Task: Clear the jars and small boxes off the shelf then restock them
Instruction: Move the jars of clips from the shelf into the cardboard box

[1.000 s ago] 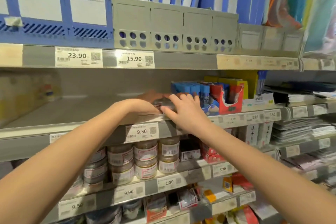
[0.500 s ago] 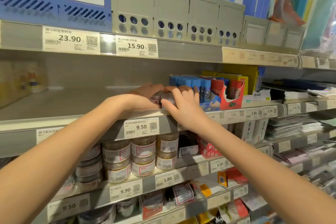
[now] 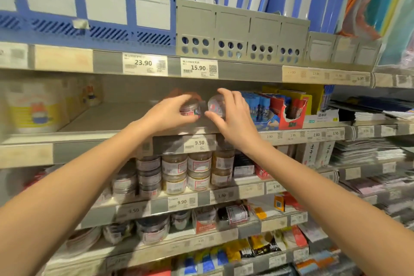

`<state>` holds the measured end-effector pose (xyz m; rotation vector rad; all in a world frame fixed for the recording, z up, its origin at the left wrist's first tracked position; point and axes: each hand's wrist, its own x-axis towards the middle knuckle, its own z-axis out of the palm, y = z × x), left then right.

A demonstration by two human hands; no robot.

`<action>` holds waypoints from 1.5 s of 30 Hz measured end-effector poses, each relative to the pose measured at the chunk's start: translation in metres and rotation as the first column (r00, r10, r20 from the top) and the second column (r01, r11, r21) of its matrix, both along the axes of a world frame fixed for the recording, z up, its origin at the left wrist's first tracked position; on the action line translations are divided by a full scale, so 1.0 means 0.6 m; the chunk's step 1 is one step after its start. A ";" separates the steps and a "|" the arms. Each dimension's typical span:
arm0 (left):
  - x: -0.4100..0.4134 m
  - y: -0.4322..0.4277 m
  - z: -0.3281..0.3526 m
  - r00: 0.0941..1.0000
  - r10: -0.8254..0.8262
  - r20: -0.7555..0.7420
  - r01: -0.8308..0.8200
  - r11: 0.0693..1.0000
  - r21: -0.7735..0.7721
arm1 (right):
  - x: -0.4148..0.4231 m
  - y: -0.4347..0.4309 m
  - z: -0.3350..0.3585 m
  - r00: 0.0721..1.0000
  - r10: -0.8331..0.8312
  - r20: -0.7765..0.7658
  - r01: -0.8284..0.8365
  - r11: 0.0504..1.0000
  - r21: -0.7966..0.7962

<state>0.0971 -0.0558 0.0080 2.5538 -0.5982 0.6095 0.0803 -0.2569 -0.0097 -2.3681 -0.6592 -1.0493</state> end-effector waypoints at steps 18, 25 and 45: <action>-0.506 0.315 -0.138 0.870 0.470 0.149 -0.490 0.860 0.142 | -0.254 0.385 -0.164 0.704 0.687 -0.181 -0.691 0.721 0.053; -0.706 0.374 -0.218 0.677 0.735 0.029 -0.718 0.651 0.246 | -0.370 0.524 -0.239 0.383 0.857 -0.344 -0.898 0.433 0.079; -0.953 0.326 -0.345 0.148 0.973 -0.177 -0.929 0.198 0.312 | -0.574 0.621 -0.336 -0.025 0.925 -0.378 -0.999 -0.012 0.036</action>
